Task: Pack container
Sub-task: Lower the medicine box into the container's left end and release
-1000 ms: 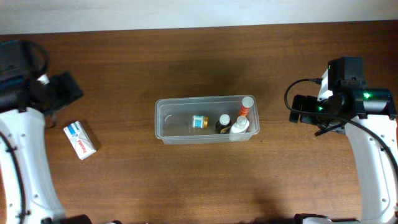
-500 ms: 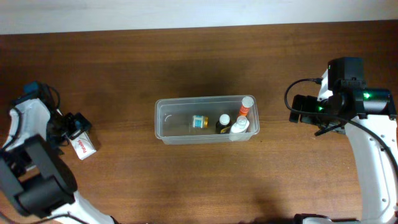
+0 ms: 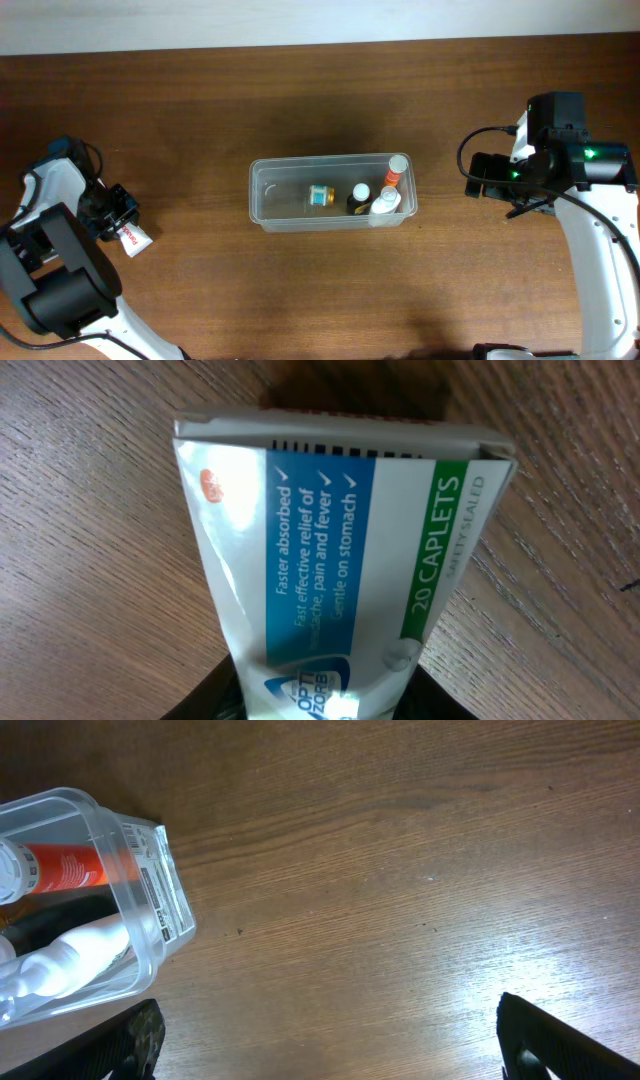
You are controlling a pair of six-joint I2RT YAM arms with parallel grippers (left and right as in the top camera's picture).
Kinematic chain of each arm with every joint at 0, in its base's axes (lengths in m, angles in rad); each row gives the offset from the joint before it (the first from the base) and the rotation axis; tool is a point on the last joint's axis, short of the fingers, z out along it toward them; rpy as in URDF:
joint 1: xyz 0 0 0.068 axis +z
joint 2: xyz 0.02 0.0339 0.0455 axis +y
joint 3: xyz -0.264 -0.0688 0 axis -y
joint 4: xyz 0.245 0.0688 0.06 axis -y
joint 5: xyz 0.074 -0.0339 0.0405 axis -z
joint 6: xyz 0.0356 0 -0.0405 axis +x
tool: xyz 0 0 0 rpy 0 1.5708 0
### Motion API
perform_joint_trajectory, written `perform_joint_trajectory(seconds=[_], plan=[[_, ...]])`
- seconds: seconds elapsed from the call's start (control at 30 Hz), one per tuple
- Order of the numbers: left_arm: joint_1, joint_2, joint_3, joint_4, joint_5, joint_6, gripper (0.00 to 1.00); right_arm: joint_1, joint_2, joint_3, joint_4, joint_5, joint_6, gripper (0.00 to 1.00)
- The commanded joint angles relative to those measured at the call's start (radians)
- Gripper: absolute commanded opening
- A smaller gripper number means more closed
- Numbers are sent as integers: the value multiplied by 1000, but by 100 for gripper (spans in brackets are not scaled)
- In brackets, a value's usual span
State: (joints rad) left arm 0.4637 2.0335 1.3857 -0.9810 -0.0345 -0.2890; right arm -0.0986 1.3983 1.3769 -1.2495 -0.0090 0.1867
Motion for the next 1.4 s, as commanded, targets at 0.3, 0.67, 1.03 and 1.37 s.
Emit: perform_joint_trajectory(seconds=[0.3,0.67,1.03,1.37], plan=[[-146,-143,140,-83,24,14,35,-8,5,-1,0,-6,1,98],[-584,-385,276,-26,68,526,35,-8,5,-1,9,-5,1,98],[-900,-287,190,-46,77,837,34,-8,5,-1,8,-5,0,98],[-913,-138,142,-57,72,837,57,-8,5,-1,7,-5,0,98]])
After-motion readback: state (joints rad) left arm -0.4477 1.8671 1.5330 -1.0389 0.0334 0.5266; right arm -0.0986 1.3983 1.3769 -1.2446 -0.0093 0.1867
